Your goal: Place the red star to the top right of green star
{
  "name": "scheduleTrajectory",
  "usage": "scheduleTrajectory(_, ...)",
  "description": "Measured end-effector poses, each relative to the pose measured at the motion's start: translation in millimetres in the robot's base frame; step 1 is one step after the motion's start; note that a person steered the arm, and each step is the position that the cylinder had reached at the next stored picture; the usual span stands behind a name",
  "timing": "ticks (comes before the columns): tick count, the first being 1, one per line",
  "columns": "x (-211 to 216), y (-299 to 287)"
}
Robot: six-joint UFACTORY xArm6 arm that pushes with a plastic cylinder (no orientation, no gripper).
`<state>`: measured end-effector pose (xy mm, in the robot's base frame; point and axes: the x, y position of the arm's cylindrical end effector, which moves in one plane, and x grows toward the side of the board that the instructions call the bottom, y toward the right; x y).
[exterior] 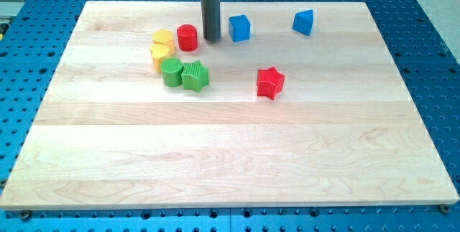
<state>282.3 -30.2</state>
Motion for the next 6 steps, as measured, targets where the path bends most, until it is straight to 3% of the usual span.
scheduleTrajectory(2,2.6,59.3)
scheduleTrajectory(3,64.5,100.7)
scheduleTrajectory(4,94.2,166.3)
scheduleTrajectory(5,164.7,117.9)
scheduleTrajectory(6,173.0,116.7)
